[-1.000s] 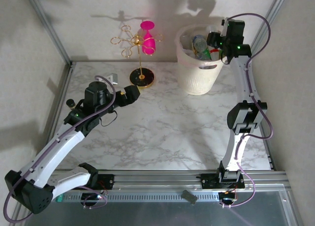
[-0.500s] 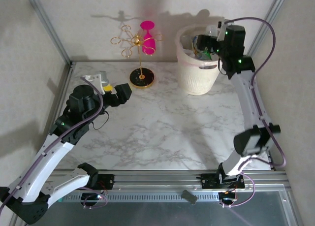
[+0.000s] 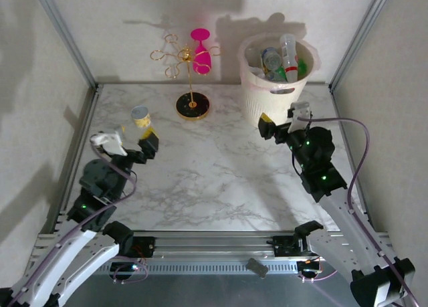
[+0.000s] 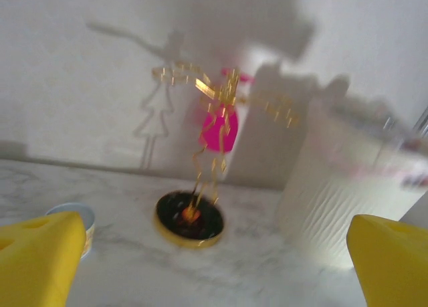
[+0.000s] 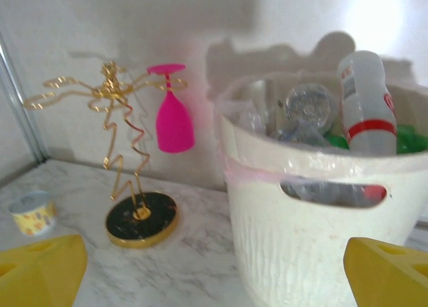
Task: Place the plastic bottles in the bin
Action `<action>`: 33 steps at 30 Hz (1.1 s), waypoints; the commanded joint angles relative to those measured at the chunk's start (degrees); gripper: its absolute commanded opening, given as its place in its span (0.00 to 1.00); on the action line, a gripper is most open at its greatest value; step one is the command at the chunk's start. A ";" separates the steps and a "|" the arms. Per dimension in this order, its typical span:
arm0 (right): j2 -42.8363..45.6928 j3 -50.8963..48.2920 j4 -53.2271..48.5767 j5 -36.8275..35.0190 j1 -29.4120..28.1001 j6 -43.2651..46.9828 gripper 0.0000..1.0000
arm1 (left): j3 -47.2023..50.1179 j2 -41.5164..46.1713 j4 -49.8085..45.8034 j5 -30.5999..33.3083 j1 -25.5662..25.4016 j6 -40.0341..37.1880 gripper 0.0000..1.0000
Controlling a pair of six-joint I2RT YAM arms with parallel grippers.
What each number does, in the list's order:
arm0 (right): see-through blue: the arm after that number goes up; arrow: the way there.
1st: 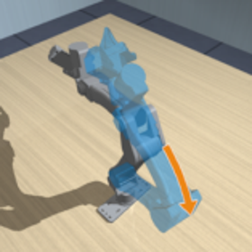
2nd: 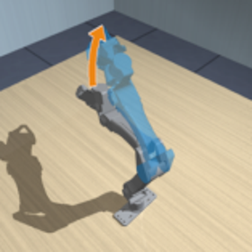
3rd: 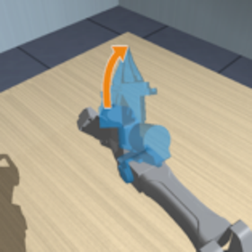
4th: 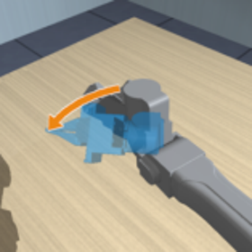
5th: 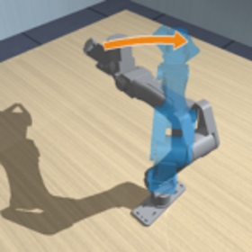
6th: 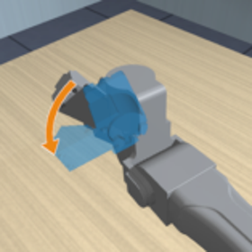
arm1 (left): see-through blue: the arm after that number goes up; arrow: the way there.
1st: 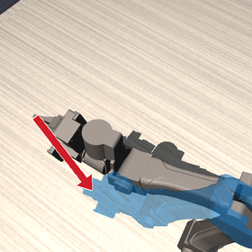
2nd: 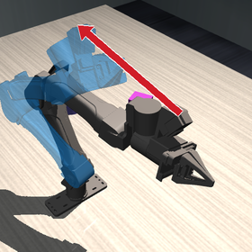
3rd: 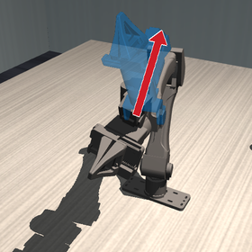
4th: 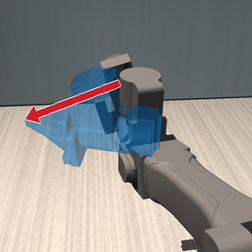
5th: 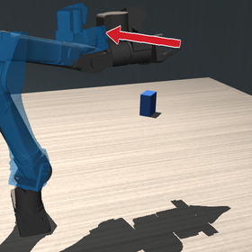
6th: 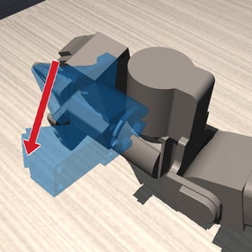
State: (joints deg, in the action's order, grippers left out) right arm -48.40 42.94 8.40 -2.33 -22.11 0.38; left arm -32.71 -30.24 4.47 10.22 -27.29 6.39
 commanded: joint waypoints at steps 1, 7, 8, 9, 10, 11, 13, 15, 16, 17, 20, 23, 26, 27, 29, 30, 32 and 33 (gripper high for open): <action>0.28 -5.81 8.53 -3.17 0.13 5.58 0.99 | 7.20 0.10 12.07 -0.22 -0.09 -10.01 1.00; -1.39 -17.62 24.18 -8.97 3.16 5.79 0.99 | 21.98 -4.73 32.30 0.09 8.40 -12.53 1.00; -3.14 -17.86 24.41 -9.62 4.19 6.37 0.99 | 22.44 -6.96 33.49 -0.32 11.23 -9.98 1.00; -4.70 -18.50 25.46 -12.06 4.66 6.58 0.99 | 22.84 -8.89 34.93 0.29 12.60 -9.00 1.00; -6.34 -20.08 28.48 -14.80 5.76 5.91 0.99 | 23.26 -11.72 36.39 2.26 13.31 -8.89 1.00; -7.82 -21.85 31.45 -14.78 7.20 5.94 0.99 | 23.48 -14.30 37.42 3.55 14.21 -8.44 1.00; -11.20 -24.17 35.39 -16.34 9.86 3.48 0.99 | 23.57 -19.95 39.13 2.96 16.61 -7.52 1.00; -15.18 -25.21 38.23 -18.26 11.84 2.84 0.99 | 24.21 -25.37 41.72 2.36 18.86 -6.82 1.00; -17.08 -25.72 39.53 -19.32 12.82 2.47 0.99 | 24.51 -28.31 43.02 2.16 19.99 -6.41 1.00; -18.61 -26.16 40.91 -19.31 13.90 2.39 0.99 | 24.75 -31.09 44.91 0.85 21.13 -6.64 1.00; -22.00 -27.01 42.80 -17.57 17.73 0.17 0.99 | 23.57 -35.41 47.19 -6.94 24.27 -8.16 0.99; -25.73 -27.82 44.80 -15.43 21.79 -3.12 0.99 | 23.34 -39.68 54.18 -5.54 24.48 -4.24 0.99; -27.93 -27.85 48.86 -12.80 22.84 -3.86 0.99 | 22.34 -43.33 58.06 -7.10 24.48 -6.13 0.99; -28.53 -29.96 51.22 -11.59 22.88 -4.17 0.99 | 22.49 -44.02 59.81 -6.72 24.48 -5.87 0.99; -29.82 -29.39 52.65 -10.16 23.00 -5.46 0.99 | 22.34 -45.49 61.89 -6.99 24.54 -5.25 0.99; -30.59 -28.98 53.13 -10.02 23.13 -6.25 0.99 | 21.86 -46.00 61.68 -7.67 24.56 -5.17 0.99; -33.61 -29.47 57.82 -8.20 23.42 -7.27 0.99 | 22.44 -48.60 66.72 -8.09 24.49 -3.38 0.99; -35.00 -29.30 59.17 -8.32 23.42 -7.20 0.99 | 22.85 -50.28 68.46 -7.42 24.48 -3.15 0.99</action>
State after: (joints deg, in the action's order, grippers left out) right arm -80.86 14.04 59.11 -12.99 0.89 -4.49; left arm -9.47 -77.93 64.27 3.99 -3.16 1.08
